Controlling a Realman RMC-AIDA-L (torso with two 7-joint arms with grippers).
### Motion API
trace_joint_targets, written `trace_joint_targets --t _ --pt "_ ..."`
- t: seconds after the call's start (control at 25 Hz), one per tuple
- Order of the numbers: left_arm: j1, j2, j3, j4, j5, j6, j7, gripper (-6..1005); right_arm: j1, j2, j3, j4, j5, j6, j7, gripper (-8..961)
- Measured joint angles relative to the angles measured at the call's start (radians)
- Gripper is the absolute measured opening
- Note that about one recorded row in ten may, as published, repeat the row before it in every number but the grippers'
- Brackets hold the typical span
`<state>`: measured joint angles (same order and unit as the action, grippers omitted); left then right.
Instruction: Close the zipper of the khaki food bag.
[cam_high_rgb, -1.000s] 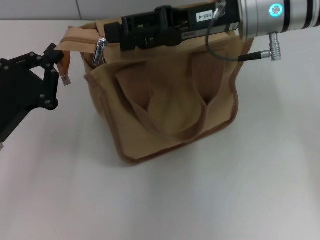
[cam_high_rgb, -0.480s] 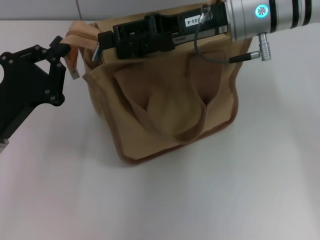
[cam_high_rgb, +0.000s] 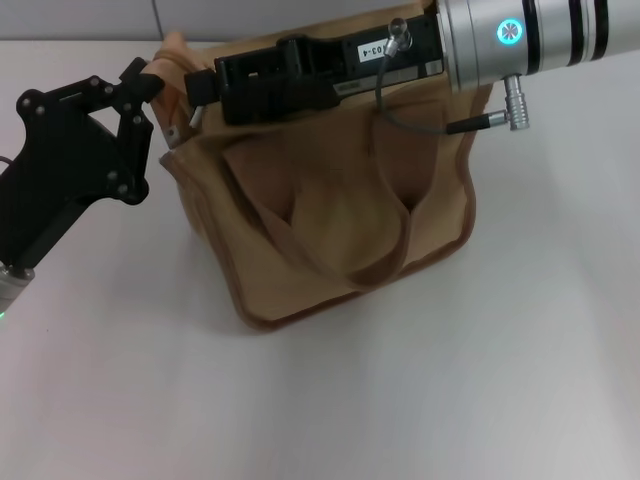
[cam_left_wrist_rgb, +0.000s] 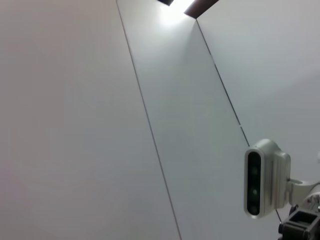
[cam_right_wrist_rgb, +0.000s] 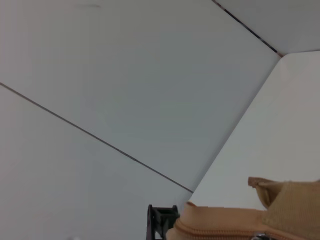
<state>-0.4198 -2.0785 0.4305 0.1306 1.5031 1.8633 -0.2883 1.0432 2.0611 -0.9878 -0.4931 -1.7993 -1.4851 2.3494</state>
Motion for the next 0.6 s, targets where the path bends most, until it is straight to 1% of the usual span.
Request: trace_joint_targets --t 0.36,0.6 --pt "-0.012 0.0 0.009 0.0 0.0 0.013 -0.003 -1 -0.018 0.001 0.009 -0.007 0.004 0.001 -0.016 757" --pt "-0.03 0.0 0.014 -0.024 0.0 0.008 -0.004 -2 -0.012 0.01 0.003 -0.009 0.006 -0.005 -0.032 756"
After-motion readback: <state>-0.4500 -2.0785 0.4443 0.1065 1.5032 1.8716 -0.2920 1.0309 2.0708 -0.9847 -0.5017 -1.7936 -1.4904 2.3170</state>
